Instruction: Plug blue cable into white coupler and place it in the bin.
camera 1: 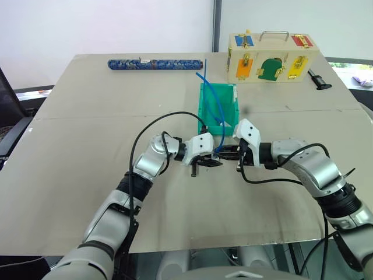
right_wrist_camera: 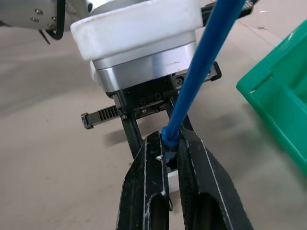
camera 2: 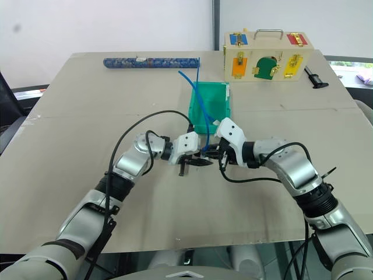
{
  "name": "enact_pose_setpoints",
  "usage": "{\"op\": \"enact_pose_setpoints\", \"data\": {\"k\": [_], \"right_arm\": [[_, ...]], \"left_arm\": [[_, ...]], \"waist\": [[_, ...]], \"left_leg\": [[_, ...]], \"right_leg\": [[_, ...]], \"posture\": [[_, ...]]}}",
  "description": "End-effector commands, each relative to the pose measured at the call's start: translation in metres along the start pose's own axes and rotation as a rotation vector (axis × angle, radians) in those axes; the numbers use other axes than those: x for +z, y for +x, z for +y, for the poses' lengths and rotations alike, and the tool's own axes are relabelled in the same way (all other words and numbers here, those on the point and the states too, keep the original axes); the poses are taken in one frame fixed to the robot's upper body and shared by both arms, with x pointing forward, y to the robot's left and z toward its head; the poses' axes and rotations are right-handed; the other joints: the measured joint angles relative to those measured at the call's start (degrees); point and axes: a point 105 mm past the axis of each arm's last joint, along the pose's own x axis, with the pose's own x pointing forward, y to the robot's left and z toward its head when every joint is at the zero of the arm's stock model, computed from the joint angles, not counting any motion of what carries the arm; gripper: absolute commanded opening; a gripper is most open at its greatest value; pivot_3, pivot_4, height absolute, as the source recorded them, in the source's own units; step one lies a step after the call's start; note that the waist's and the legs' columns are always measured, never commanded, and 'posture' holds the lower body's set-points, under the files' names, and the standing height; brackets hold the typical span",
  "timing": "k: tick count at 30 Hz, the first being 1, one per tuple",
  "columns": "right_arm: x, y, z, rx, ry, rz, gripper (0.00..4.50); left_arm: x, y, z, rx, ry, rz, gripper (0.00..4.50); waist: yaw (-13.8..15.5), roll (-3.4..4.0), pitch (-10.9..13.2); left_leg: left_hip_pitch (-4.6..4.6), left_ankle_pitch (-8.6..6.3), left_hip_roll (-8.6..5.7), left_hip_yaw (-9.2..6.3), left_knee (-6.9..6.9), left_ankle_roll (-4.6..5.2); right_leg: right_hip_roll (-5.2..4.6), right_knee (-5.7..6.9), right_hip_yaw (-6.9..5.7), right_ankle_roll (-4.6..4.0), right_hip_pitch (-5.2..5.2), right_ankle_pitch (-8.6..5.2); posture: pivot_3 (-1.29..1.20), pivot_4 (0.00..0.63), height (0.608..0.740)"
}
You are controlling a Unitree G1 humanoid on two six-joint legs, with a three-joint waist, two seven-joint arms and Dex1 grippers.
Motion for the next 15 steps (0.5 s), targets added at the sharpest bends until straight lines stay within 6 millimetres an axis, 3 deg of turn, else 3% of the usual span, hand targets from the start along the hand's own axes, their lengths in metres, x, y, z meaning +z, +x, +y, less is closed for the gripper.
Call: {"op": "enact_pose_setpoints", "data": {"k": [1,15], "right_arm": [[-0.0049,0.0012,-0.0029,0.003,-0.041,0.041,0.00],[-0.0082,-0.0057,-0.0127,0.034,-0.078,0.108,0.00]], "left_arm": [[0.0014,0.0025,-0.0013,-0.025,0.034,0.016,0.41],[0.0014,0.0036,-0.0015,-0.024,0.036,0.014,0.41]], "waist": [[0.0,0.00,0.0],[0.0,0.00,0.0]], "left_leg": [[0.01,0.00,0.00,0.00,0.00,0.00],[0.11,0.00,-0.02,-0.01,0.07,0.00]], "right_leg": [[0.00,0.03,0.00,0.00,0.00,0.00],[-0.01,0.20,0.01,0.00,0.06,0.00]], "posture": [[0.00,0.150,0.740],[0.00,0.150,0.740]]}}
